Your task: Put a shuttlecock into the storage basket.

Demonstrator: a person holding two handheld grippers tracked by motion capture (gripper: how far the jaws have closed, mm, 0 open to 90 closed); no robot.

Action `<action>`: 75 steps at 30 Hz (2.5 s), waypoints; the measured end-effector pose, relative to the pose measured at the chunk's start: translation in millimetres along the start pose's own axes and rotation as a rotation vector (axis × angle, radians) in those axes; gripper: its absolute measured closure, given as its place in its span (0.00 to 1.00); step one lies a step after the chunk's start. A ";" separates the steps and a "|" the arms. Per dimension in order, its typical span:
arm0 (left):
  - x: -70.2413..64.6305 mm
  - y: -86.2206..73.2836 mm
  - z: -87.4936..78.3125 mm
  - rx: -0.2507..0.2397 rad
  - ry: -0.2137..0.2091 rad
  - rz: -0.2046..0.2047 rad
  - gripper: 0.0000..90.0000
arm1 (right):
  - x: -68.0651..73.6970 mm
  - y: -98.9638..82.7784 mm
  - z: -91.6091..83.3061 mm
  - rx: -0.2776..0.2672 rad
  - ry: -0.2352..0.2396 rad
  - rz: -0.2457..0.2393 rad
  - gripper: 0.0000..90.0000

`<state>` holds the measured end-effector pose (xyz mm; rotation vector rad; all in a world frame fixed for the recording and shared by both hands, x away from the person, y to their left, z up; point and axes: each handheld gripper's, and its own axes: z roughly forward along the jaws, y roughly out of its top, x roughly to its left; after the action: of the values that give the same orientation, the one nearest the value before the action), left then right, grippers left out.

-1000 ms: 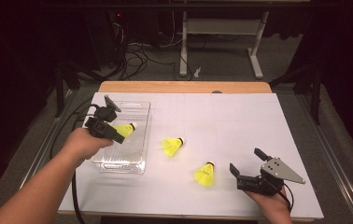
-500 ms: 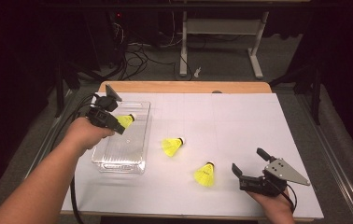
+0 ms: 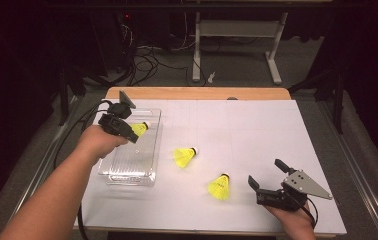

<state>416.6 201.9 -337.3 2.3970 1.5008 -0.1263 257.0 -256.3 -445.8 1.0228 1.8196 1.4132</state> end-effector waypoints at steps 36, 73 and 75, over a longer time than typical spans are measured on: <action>11.6 12.5 53.2 0.023 -0.006 -0.041 0.99 | 1.6 -0.7 1.1 0.003 0.009 -0.015 0.00; 9.6 13.9 83.5 0.030 -0.015 -0.036 0.98 | 1.7 -0.7 1.1 0.002 0.009 -0.014 0.00; 10.0 12.8 83.4 0.032 -0.012 -0.025 0.96 | 1.9 -0.7 1.3 0.002 0.009 -0.013 0.00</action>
<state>439.7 179.9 -416.0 2.3987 1.5353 -0.1718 256.9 -254.2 -446.9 1.0060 1.8316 1.4107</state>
